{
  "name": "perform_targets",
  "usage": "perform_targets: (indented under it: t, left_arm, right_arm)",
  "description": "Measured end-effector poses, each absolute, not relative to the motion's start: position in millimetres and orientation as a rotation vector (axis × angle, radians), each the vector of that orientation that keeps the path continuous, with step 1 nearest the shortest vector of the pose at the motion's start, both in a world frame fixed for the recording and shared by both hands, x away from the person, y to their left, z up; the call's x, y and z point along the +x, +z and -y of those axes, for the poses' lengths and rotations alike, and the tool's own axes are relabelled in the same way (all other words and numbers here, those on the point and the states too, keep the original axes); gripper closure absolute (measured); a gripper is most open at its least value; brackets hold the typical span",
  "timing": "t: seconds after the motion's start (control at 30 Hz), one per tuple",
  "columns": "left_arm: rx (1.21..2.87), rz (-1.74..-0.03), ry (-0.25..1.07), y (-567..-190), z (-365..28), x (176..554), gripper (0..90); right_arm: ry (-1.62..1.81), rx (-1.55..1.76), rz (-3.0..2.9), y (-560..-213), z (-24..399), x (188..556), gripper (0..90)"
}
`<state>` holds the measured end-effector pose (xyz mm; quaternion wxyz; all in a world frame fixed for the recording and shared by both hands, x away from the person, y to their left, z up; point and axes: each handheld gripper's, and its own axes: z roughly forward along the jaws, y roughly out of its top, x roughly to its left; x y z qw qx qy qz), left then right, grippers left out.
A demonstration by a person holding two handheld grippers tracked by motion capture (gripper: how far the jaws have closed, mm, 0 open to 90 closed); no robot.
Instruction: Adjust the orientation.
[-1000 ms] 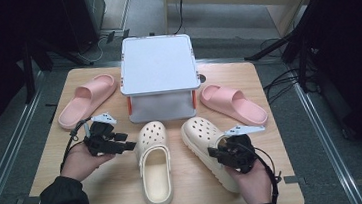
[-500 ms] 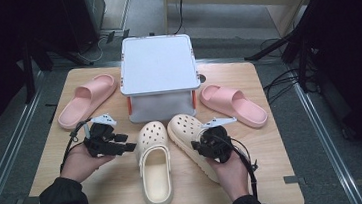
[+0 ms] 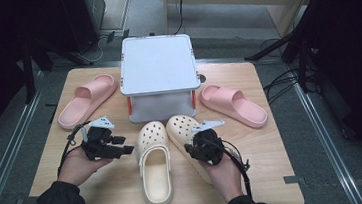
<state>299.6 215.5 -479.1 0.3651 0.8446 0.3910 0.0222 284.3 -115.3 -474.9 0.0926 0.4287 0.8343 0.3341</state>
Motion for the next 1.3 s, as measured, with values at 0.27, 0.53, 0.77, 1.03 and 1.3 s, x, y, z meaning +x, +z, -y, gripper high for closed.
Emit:
perform_targets:
  t: [0.27, 0.53, 0.77, 1.03, 1.3]
  left_arm:
    - [2.168, -1.0, 0.095, -477.4, -218.2, 295.8, 46.4]
    - [2.162, -1.004, 0.077, -480.7, -216.0, 294.4, 56.7]
    - [2.185, -0.969, 0.058, -487.5, -212.3, 295.3, 66.1]
    - [2.214, -0.984, 0.026, -493.4, -211.0, 296.6, 65.0]
    - [2.245, -0.961, 0.027, -495.7, -209.4, 295.6, 63.4]
  right_arm:
    - [1.125, 1.229, -2.48, -457.4, 139.9, 277.8, 73.9]
    - [1.188, 1.181, -2.378, -443.0, 184.1, 288.3, 80.2]
    - [1.128, 1.244, -2.392, -467.3, 210.0, 315.1, 78.5]
    - [1.065, 1.259, -2.451, -483.8, 207.5, 327.6, 76.9]
    - [1.087, 1.303, -2.467, -484.4, 208.1, 326.9, 79.6]
